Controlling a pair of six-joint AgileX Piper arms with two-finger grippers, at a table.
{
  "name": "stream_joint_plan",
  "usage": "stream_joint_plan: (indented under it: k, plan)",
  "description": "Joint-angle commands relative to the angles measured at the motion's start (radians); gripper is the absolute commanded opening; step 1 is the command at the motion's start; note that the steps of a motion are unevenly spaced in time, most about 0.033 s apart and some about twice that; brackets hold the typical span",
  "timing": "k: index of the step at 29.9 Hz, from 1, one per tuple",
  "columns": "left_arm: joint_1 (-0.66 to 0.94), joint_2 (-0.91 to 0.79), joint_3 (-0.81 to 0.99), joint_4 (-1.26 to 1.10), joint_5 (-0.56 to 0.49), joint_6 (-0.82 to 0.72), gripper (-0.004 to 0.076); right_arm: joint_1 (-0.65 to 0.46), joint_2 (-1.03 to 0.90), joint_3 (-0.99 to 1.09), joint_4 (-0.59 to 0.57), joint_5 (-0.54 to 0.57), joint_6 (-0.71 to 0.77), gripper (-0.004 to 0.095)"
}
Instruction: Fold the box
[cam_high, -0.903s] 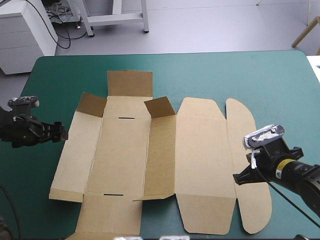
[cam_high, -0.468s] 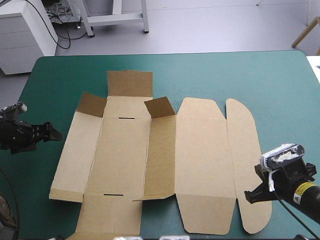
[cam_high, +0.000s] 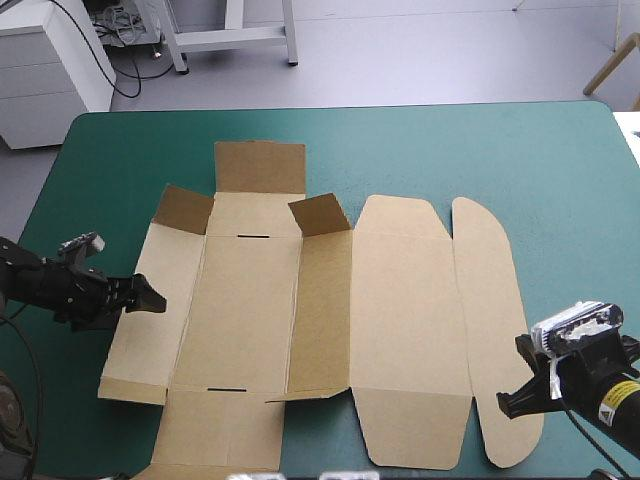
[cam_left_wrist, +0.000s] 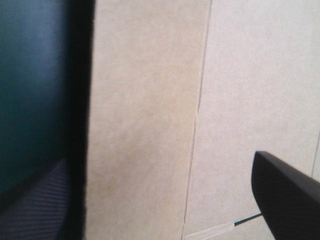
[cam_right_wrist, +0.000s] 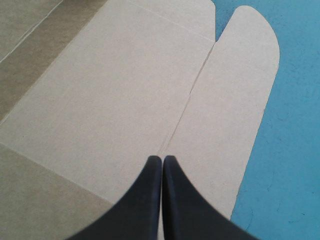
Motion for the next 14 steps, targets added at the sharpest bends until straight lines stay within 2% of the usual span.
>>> stream_joint_plan:
  k: [1,6,14]
  plan:
    - [-0.059,-0.030,-0.017,-0.054,0.022,0.012,0.0692,-0.006,0.004,-0.021,-0.014,-0.071,-0.008,-0.0014]
    - [-0.132,-0.030,-0.017,-0.070,0.022,0.012,0.0692,-0.006,0.004,-0.021,-0.014,-0.071,-0.008,-0.0014]
    - [-0.148,-0.030,-0.017,-0.140,0.013,0.012,0.0683,-0.006,0.004,-0.021,-0.014,-0.071,-0.008,-0.0014]
